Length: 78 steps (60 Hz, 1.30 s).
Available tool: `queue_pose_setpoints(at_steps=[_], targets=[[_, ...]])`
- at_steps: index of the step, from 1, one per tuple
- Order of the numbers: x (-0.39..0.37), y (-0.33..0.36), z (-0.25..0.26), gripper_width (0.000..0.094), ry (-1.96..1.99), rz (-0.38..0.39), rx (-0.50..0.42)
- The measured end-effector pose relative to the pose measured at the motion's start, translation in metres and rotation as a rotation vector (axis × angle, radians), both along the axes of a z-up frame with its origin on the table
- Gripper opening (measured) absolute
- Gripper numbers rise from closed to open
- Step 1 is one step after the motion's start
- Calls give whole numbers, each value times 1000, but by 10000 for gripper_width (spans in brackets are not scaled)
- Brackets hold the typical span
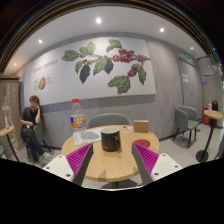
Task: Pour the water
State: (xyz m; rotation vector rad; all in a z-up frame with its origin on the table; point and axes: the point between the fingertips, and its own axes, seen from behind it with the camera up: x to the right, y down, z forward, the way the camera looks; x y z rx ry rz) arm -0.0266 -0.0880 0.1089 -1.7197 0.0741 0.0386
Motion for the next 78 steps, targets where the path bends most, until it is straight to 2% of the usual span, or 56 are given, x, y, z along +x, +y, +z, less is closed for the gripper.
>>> queue_pose_setpoints(at_steps=[10,28,41,47,49,51,53,57,70,76,78], targets=[[-6,6,4,829,25,17,-15],[-106,76,44,823,-42,175,19],[-136,166,41,825,-78,158,32],[-145,200,41,821,-90,138,72],[-148,207,42,754,-94,128,68],[-151,213,41,475,-98,118,71],[-147,215,38,451,-95,116,95],[-145,220,36,341,-105,109,108],[-125,223,39,318,51,47,112],[-124,226,53,317,391,28,150],[-110,229,51,317,549,59,152]])
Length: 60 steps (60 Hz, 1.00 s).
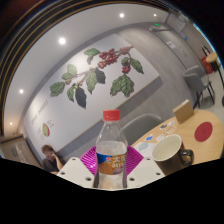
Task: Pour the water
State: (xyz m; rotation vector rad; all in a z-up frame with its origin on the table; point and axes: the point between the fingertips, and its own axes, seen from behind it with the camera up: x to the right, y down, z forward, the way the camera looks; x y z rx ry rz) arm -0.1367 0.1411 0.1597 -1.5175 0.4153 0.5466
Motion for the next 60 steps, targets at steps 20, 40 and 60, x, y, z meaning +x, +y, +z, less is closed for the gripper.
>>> queue_pose_setpoints(at_steps=[20,40,60], targets=[[-2,-30,-4,322,987,128,-79],[-9,-34,-8,326,1224,127,-114],[27,-61,135,336,373,178,206]])
